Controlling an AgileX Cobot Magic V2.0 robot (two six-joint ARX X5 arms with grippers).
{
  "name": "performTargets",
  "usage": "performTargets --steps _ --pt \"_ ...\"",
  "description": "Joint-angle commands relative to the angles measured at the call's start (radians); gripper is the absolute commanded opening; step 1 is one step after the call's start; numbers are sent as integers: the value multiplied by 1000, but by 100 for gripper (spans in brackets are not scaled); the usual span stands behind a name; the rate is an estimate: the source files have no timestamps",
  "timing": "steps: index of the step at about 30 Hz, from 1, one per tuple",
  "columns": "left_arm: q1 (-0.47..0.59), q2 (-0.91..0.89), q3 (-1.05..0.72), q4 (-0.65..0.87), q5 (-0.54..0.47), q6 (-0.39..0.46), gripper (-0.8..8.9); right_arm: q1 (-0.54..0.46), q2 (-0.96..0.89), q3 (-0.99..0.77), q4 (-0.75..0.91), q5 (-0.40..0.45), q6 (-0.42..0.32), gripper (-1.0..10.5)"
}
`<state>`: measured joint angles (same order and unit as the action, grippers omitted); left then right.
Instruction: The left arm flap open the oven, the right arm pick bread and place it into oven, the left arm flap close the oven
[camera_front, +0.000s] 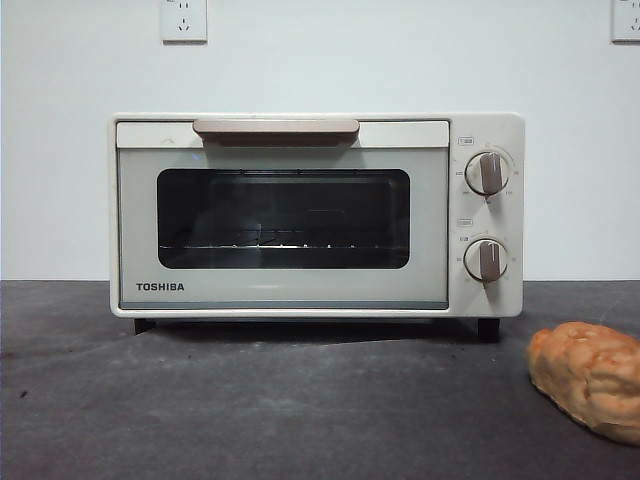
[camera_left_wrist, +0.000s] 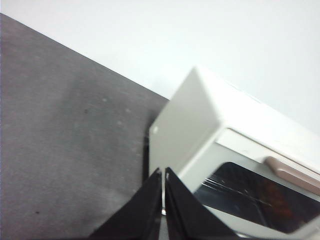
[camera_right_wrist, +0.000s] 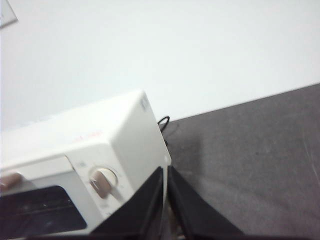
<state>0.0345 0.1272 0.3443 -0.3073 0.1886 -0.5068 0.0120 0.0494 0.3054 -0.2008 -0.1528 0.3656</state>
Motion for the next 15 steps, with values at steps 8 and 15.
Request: performTargets --steps 8,15 --pt "1 287 328 -201 171 272 18 -1 239 304 -235 -112 -176 8" --pt "-19 462 513 -412 272 443 17 0 448 520 -507 -191 -306 8"
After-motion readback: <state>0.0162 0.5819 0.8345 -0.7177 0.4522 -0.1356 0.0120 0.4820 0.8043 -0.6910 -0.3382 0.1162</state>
